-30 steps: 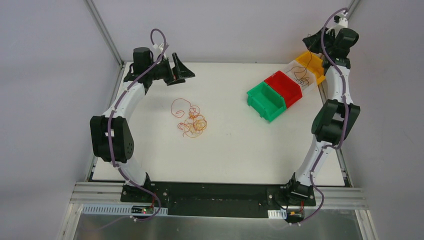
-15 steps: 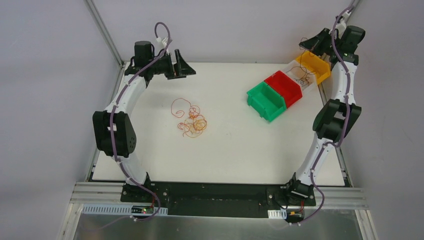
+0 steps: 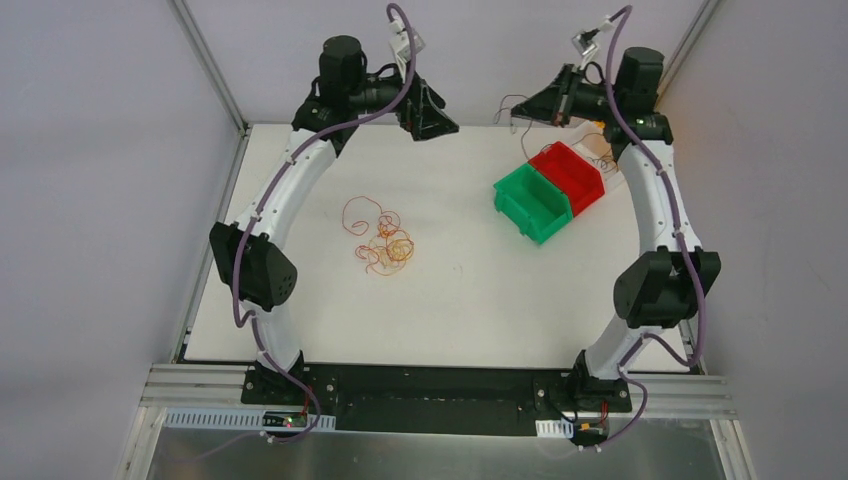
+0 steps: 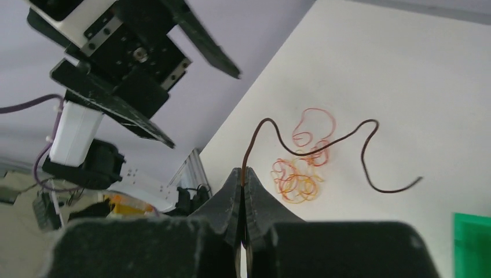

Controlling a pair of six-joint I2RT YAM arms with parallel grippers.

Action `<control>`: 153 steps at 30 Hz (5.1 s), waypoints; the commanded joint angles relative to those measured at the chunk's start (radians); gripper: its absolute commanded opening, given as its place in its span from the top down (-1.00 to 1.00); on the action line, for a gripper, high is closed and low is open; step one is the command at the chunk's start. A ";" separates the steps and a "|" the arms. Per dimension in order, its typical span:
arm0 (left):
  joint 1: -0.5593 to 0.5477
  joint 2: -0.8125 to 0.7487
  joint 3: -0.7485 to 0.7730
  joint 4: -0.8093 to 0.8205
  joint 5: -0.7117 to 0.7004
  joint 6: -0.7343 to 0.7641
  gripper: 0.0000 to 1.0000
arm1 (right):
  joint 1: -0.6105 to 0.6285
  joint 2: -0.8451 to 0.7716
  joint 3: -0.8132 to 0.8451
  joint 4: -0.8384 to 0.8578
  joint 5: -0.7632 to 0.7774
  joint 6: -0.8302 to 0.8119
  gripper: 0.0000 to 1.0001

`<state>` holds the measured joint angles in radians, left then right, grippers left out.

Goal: Untangle the cables

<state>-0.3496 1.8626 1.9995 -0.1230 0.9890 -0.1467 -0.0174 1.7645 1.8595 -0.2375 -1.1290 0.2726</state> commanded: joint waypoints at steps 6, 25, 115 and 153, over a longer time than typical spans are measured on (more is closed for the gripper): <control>-0.100 -0.071 -0.194 0.378 0.043 -0.119 -0.98 | 0.246 -0.096 -0.031 0.196 0.033 0.062 1.00; -0.140 -0.216 -0.484 0.643 -0.117 -0.245 0.29 | 0.412 -0.057 -0.042 0.431 0.352 0.232 1.00; -0.181 -0.044 0.055 -0.326 -0.802 -0.968 1.00 | 0.499 -0.212 -0.204 0.073 0.738 -0.265 -0.59; 0.041 -0.167 -0.246 -0.020 -0.499 -0.780 -0.60 | 0.238 -0.221 -0.067 0.109 0.520 -0.227 1.00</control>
<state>-0.3866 1.7897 1.7832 -0.1345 0.4503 -1.1465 0.3420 1.6299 1.7729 -0.0944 -0.5152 0.0143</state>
